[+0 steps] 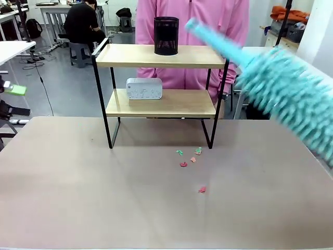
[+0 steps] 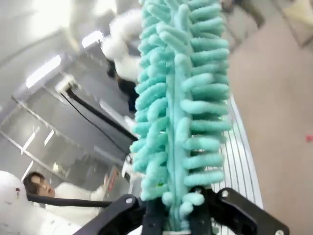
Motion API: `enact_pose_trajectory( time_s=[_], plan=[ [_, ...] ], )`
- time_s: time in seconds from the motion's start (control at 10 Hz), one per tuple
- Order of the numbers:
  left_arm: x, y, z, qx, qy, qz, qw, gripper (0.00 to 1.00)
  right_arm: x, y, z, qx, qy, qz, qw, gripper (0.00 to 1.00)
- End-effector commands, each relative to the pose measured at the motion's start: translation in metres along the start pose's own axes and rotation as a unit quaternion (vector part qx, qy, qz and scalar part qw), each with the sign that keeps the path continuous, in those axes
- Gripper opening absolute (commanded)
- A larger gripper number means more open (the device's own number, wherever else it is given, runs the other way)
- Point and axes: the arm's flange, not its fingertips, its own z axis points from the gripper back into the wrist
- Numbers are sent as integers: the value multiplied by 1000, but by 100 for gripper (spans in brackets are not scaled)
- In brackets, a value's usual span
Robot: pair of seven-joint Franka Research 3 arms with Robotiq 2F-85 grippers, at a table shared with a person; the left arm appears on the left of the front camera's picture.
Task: Clean the shelf.
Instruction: Hand the Duster back to the human.
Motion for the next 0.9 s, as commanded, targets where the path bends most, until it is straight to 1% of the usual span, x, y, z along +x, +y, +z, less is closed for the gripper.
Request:
enact_pose_trajectory(
  time_s=[0.0, 0.1, 0.2, 0.3, 0.4, 0.5, 0.7, 0.8],
  plan=[
    [5, -27, 5, 11, 71, -50, 996, 100, -2, -13, 32, -9, -121, 7, 993, 0],
    [5, -27, 5, 11, 71, -50, 996, 100, -12, -20, 51, -13, -181, -2, 983, 0],
    [5, -27, 5, 11, 71, -50, 996, 100, -25, -35, 69, -62, -232, -50, 969, 0],
    [5, -27, 5, 11, 71, -50, 996, 100, -36, -56, 80, -70, -272, -94, 955, 0],
    [5, -27, 5, 11, 71, -50, 996, 100, -49, -78, 83, -89, -278, -149, 945, 0],
    [5, -27, 5, 11, 71, -50, 996, 100, -60, -100, 83, -108, -265, -198, 937, 0],
    [5, -27, 5, 11, 71, -50, 996, 100, -74, -128, 84, -108, -259, -239, 930, 0],
    [5, -27, 5, 11, 71, -50, 996, 100, -76, -136, 84, -122, -258, -259, 923, 0]
  ],
)
